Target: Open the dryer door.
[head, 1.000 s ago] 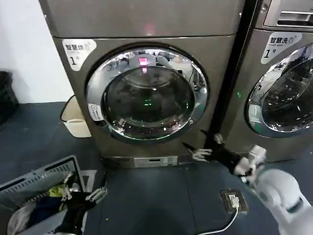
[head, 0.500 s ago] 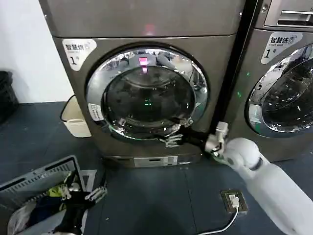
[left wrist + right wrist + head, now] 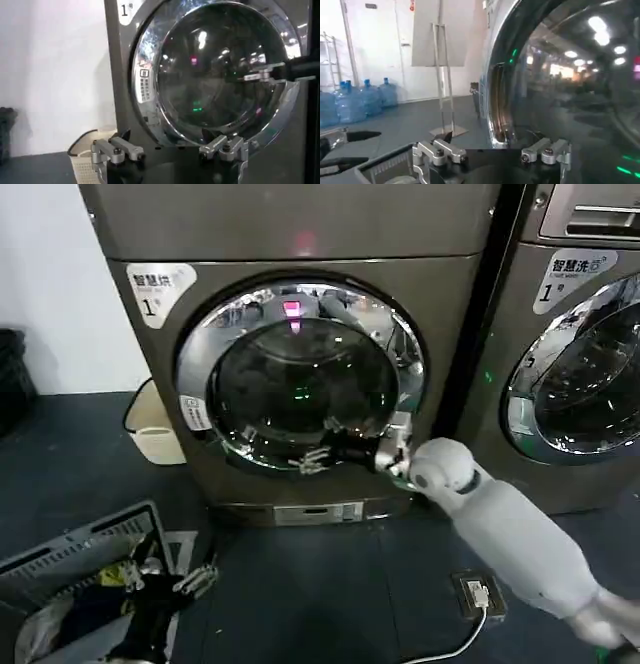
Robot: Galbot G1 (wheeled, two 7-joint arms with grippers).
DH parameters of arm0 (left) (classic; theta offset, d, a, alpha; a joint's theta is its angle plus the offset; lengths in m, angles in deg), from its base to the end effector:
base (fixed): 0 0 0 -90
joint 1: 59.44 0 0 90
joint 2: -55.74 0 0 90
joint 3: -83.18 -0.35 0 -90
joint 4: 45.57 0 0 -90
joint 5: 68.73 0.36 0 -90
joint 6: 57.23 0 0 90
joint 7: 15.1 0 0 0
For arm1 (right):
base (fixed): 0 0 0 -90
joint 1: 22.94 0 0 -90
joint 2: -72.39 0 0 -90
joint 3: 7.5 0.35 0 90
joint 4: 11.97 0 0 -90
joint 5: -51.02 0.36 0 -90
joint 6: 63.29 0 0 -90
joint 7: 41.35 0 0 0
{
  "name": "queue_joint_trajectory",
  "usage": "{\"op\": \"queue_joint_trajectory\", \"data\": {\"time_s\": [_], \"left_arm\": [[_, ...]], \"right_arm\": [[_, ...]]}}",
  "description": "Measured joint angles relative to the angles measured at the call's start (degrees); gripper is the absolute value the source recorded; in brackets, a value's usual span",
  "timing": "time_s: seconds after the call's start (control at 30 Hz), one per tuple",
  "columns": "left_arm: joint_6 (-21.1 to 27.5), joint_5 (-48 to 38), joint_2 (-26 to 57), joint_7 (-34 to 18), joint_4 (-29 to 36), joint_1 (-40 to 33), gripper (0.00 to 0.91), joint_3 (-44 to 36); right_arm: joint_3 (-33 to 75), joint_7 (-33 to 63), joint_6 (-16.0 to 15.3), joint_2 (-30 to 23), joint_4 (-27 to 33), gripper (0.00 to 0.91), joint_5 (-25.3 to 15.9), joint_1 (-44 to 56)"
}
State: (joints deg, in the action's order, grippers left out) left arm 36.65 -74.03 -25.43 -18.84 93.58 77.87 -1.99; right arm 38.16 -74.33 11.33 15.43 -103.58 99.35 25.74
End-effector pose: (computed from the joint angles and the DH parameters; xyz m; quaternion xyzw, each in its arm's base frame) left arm 0.1049 0.0315 -0.2224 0.0036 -0.9992 -0.0379 0.0147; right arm 0.4720 0.0255 -0.1470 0.5758 -0.8168 0.0189 0.0309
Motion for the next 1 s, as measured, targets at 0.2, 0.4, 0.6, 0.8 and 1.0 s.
{"op": "queue_joint_trajectory", "data": {"time_s": [0.2,0.4,0.6,0.8,1.0], "left_arm": [[0.1,0.0,-0.1,0.0,0.2,0.1,0.907,0.0],[0.1,-0.1,-0.2,0.0,0.3,0.1,0.907,0.0],[0.1,-0.1,-0.3,0.0,0.4,0.0,0.907,0.0],[0.2,-0.1,-0.2,0.0,0.4,-0.1,0.907,0.0],[0.2,-0.2,-0.3,-0.1,0.4,-0.2,0.907,0.0]], "right_arm": [[-3.0,0.4,0.2,-3.7,3.3,0.907,-0.3,-3.1],[-5.6,0.8,0.8,-7.2,6.7,0.907,-1.5,-6.1],[-7.5,1.1,1.2,-10.8,10.2,0.907,-1.7,-8.3],[-8.8,1.2,1.5,-14.9,13.7,0.907,-2.0,-10.1],[-9.2,1.1,2.0,-18.2,16.8,0.907,-3.1,-11.0]]}}
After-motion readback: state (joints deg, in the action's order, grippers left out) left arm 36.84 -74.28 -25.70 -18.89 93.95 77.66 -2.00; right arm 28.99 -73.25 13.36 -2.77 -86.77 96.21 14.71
